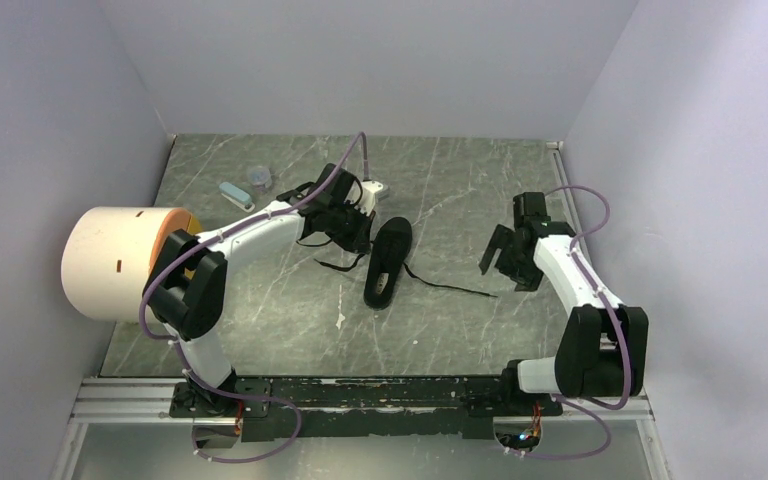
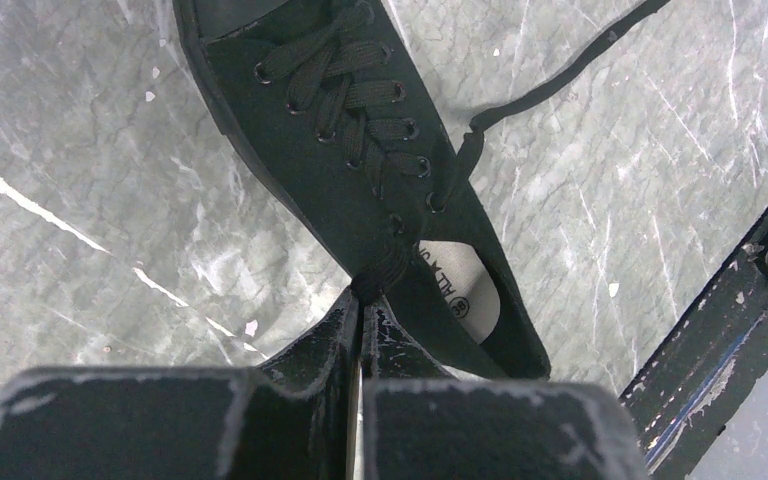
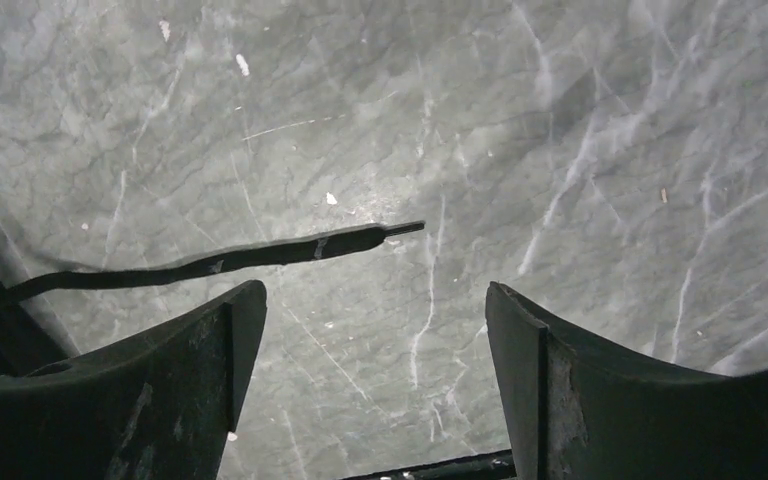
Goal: Tie the shoes
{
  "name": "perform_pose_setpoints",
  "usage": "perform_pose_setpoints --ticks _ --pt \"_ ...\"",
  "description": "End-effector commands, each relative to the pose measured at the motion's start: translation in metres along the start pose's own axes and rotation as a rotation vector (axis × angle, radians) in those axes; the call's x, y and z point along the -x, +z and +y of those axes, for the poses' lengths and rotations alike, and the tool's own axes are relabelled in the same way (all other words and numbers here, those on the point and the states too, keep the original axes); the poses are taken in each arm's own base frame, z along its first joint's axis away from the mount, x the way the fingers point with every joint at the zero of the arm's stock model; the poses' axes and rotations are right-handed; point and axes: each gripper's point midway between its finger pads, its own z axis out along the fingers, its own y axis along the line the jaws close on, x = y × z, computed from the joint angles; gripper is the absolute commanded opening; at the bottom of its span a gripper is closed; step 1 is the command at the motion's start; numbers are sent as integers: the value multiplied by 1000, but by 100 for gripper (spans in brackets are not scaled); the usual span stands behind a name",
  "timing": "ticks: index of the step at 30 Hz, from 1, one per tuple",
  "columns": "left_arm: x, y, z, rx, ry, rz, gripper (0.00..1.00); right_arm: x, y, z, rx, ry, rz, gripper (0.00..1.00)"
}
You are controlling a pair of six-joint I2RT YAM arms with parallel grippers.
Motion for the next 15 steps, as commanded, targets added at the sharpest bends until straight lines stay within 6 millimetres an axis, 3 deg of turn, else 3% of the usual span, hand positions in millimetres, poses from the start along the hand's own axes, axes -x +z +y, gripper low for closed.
perform_pose_setpoints --ticks 1,4,7,10,15 --pt "7 -7 -10 -44 -20 -21 5 9 -4 18 130 -78 -17 82" --pt "8 -8 -14 -63 -36 -39 5 -1 -16 86 461 -355 -49 83" --pt "9 -11 -19 -79 -55 -46 5 -9 -27 124 455 -645 -155 81" --pt "9 -13 -26 -115 -63 -52 5 -12 -22 131 401 -756 -154 77" --pt "4 -14 -24 -140 -48 -56 5 -24 10 125 356 -937 -149 73"
